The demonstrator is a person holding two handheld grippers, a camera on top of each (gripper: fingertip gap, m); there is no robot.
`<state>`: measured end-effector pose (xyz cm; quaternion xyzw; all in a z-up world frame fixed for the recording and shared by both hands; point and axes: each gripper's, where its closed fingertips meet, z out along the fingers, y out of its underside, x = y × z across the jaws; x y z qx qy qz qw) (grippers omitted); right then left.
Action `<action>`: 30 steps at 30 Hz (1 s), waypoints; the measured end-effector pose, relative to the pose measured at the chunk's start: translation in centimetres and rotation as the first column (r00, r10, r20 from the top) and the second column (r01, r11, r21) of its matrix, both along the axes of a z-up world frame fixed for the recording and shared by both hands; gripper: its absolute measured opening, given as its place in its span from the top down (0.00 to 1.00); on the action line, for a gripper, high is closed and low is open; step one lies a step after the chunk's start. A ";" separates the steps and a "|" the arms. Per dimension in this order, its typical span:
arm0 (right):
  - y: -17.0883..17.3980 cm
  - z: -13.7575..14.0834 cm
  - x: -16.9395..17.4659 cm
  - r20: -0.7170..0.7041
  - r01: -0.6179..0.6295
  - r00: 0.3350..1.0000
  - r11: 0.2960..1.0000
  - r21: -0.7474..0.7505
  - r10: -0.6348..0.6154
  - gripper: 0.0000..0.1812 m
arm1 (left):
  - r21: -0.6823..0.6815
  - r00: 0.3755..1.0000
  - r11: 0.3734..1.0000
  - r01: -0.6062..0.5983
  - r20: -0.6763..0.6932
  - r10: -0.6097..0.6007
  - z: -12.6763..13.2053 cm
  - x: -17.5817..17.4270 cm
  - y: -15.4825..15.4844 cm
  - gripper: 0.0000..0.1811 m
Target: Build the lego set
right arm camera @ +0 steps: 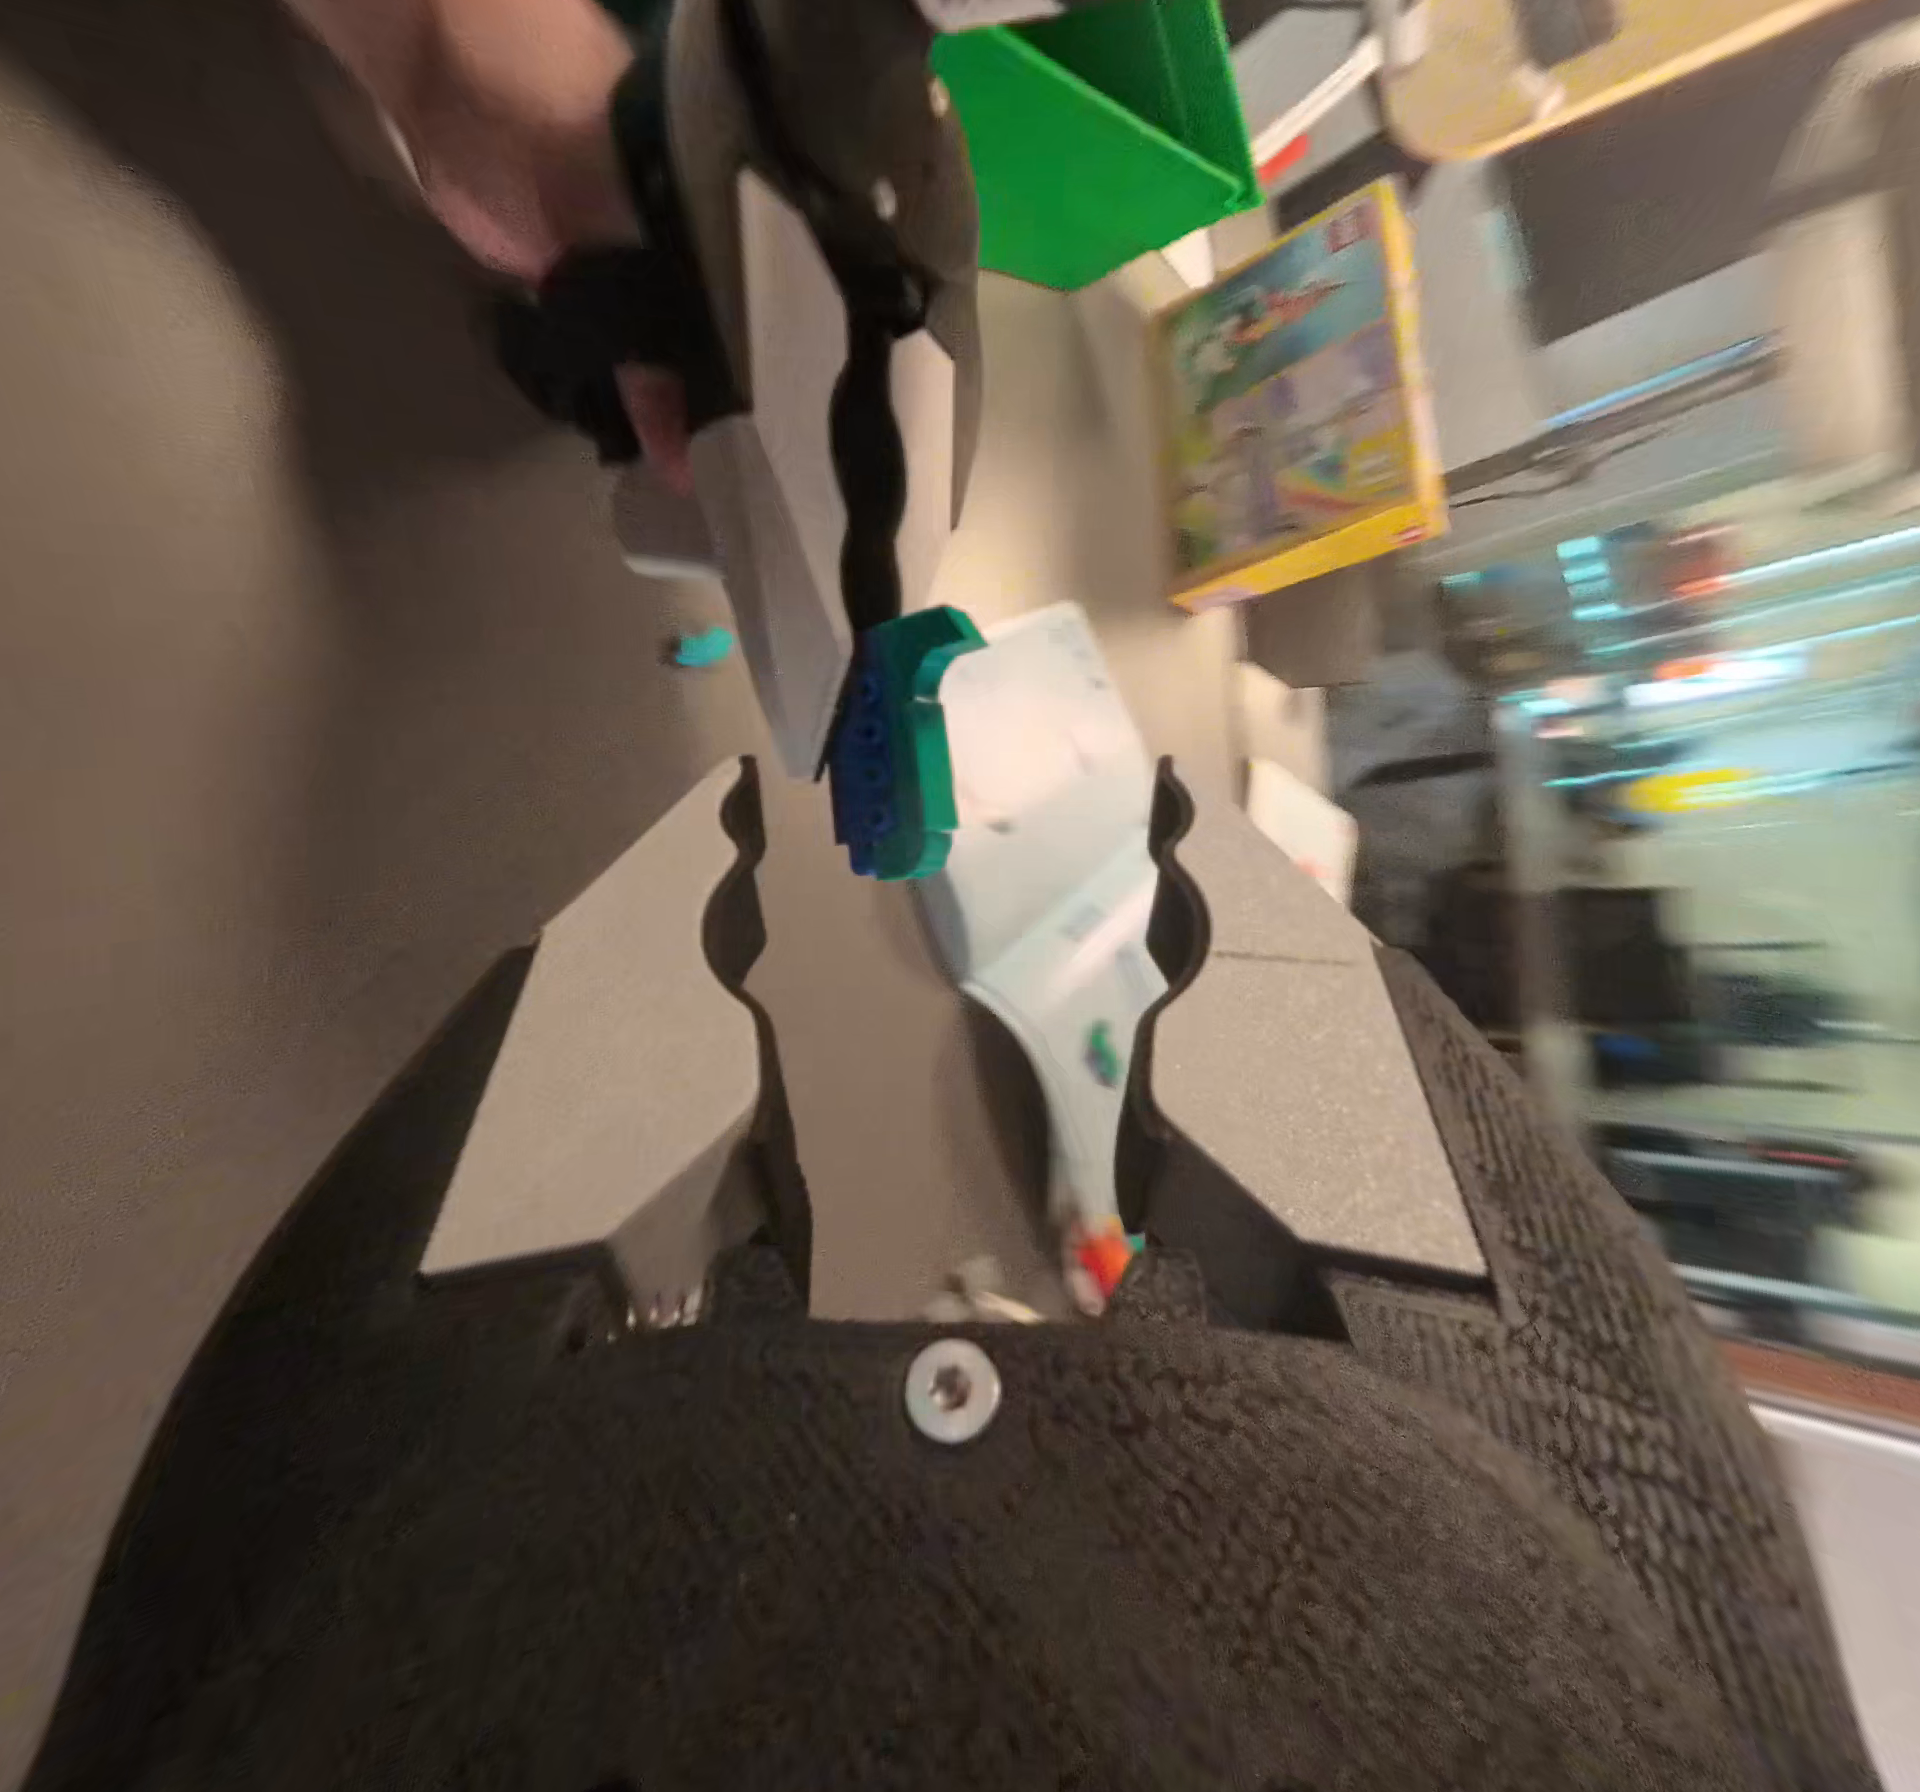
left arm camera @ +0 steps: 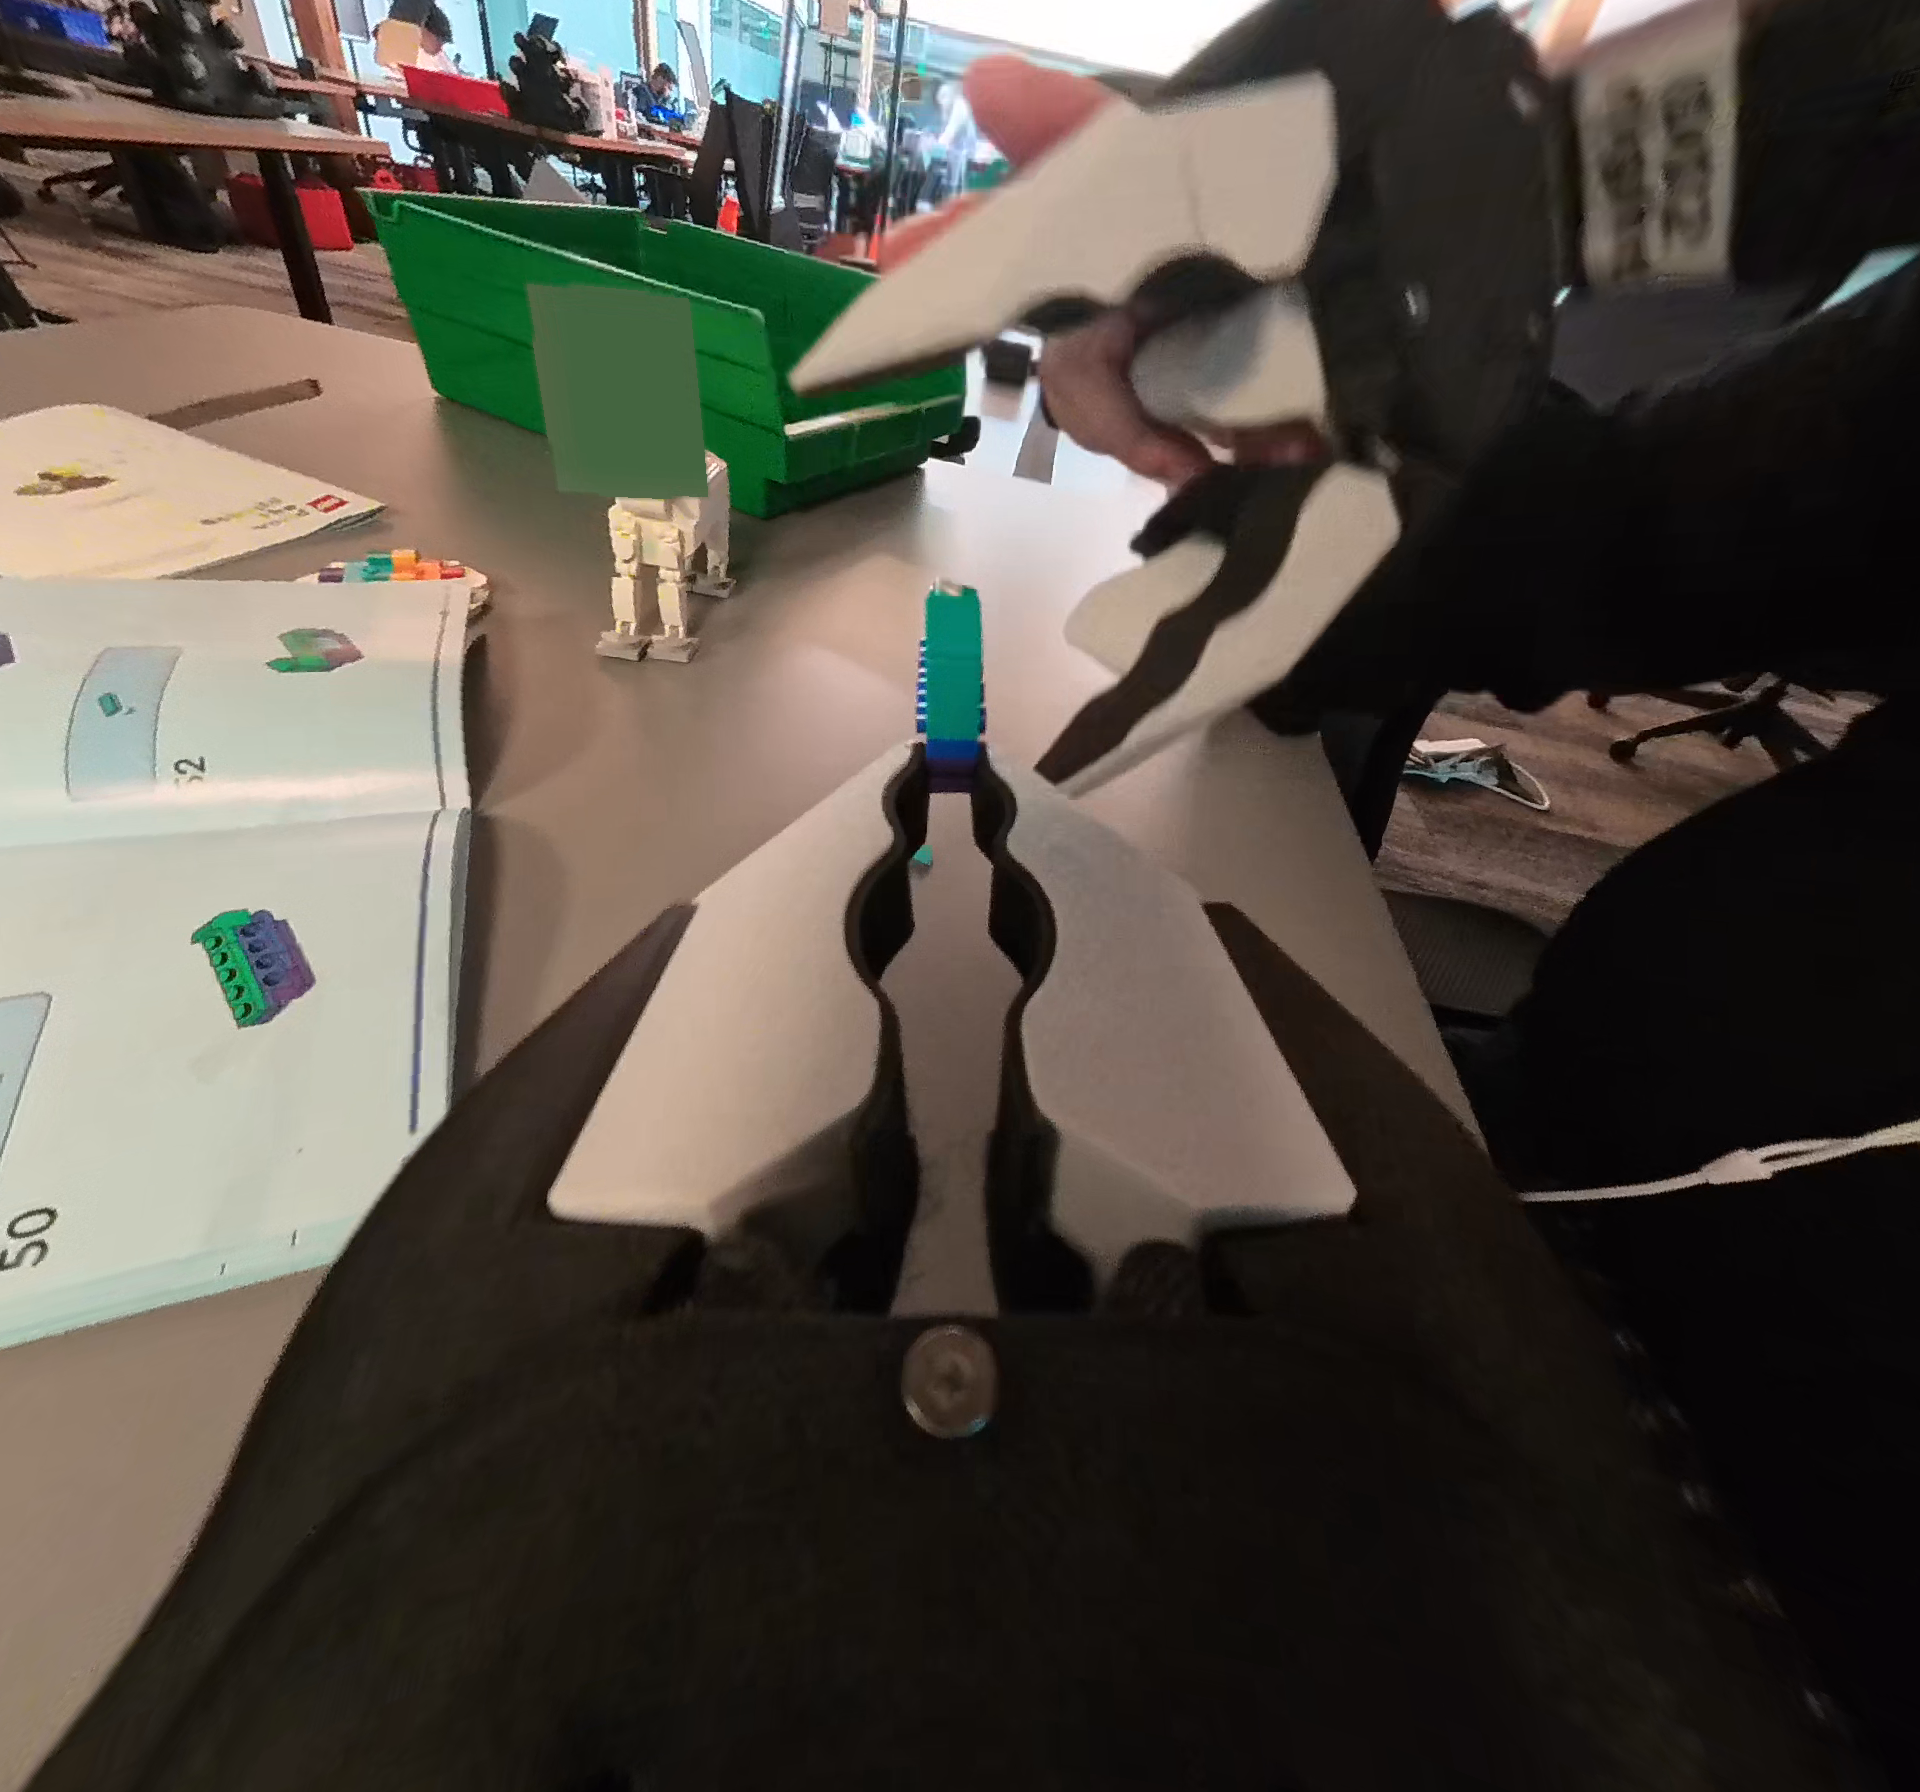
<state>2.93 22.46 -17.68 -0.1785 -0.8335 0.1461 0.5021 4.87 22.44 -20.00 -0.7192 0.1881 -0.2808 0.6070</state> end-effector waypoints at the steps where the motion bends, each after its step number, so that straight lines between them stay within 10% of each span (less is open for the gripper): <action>1: -0.1 -0.4 -0.1 -0.047 0.008 0.999 0.995 0.103 -0.003 0.58 | -0.006 1.000 1.000 -0.005 0.005 0.005 -0.1 -0.1 0.1 0.96; 11: 0.7 -1.9 -1.4 -0.265 0.183 0.963 0.843 0.506 -0.050 0.69 | -0.028 0.998 1.000 -0.010 0.060 0.012 0.1 -0.5 0.2 0.96; 30: 1.2 -1.9 -1.6 -0.202 0.151 0.978 0.861 0.485 -0.058 0.86 | -0.033 0.998 0.999 -0.030 0.057 0.032 0.0 -0.5 0.3 0.95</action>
